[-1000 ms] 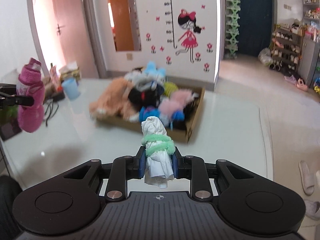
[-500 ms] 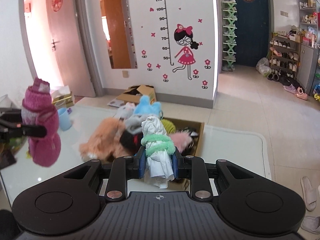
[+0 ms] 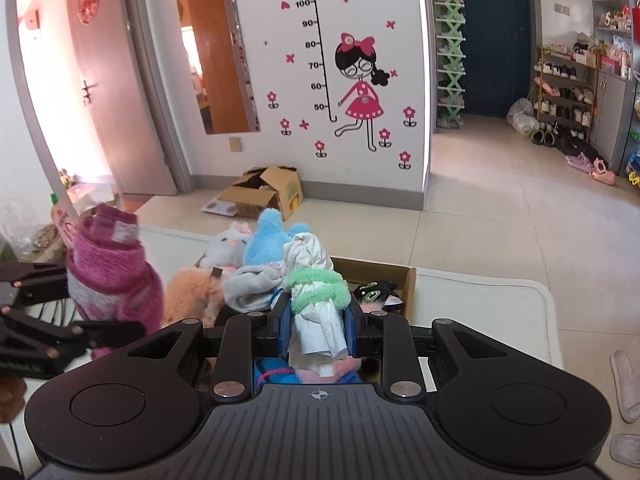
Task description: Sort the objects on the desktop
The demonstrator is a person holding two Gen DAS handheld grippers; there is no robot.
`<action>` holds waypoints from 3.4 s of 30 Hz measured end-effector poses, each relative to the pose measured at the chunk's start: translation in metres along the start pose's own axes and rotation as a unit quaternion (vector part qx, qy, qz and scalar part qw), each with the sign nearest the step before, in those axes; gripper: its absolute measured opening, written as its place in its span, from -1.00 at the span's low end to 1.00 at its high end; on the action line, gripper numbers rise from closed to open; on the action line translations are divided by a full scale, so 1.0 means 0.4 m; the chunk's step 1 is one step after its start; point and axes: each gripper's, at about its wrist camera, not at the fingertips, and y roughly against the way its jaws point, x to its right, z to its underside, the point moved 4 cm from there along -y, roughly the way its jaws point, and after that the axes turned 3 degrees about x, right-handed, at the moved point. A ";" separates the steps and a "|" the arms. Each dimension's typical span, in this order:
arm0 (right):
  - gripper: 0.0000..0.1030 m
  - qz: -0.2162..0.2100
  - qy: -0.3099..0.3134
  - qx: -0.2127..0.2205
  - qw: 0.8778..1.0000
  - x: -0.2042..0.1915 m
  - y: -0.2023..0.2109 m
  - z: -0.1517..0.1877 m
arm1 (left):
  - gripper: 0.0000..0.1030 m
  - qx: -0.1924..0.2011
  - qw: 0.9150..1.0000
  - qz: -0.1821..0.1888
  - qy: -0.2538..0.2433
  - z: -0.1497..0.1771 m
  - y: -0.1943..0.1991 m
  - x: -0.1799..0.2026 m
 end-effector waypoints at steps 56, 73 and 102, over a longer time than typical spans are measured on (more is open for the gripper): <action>0.39 0.038 -0.033 -0.037 0.998 0.027 -0.309 0.090 | 0.87 0.056 0.995 -0.085 -0.021 0.041 0.039 0.020; 0.99 0.042 -0.086 0.109 0.989 -0.050 0.107 0.171 | 0.98 0.067 0.993 -0.079 0.063 0.147 0.332 0.028; 0.99 0.064 0.024 0.139 0.988 -0.349 0.406 0.480 | 0.98 0.090 0.975 -0.200 0.030 0.205 0.503 0.128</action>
